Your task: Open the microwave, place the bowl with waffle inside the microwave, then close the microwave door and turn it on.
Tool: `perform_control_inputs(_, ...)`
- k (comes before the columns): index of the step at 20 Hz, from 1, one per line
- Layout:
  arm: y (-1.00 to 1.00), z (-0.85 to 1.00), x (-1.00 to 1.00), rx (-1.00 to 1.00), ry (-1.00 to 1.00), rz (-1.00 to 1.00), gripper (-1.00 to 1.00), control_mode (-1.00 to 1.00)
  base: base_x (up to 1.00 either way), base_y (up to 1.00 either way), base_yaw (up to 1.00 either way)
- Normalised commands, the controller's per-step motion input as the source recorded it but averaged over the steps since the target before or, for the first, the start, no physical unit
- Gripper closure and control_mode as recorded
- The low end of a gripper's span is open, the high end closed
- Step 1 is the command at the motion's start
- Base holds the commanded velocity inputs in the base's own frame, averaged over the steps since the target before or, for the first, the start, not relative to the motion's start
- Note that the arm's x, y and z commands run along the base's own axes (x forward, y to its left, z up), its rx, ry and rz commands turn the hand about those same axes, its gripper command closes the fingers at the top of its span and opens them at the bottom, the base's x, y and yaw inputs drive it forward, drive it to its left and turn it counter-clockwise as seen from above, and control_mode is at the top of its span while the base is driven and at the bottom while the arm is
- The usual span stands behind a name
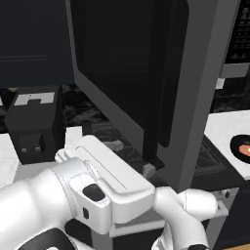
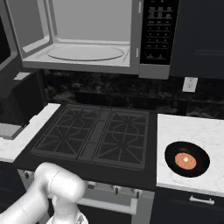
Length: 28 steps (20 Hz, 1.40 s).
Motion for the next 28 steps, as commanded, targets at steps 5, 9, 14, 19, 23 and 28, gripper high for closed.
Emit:
perform_control_inputs(5,-0.06,0.00,-0.49,-0.03,-0.07,0.23,-1.00,-1.00,0.00,0.00,0.00)
perform_control_inputs(9,-0.28,0.00,-0.52,-0.03,-0.04,0.59,-1.00,-1.00,0.00,0.00,0.00)
perform_control_inputs(14,-0.53,-0.01,-0.06,-0.01,0.00,0.71,-1.00,-1.00,0.00,0.00,0.00)
perform_control_inputs(19,-0.58,-0.05,0.00,0.00,0.00,0.76,-1.00,-1.00,0.00,0.00,0.00)
perform_control_inputs(23,-0.79,0.00,0.00,0.00,0.00,0.68,-1.00,-1.00,0.00,0.00,0.00)
perform_control_inputs(28,-0.81,-0.01,0.33,0.00,0.00,0.61,-1.00,-1.00,0.00,0.00,0.00)
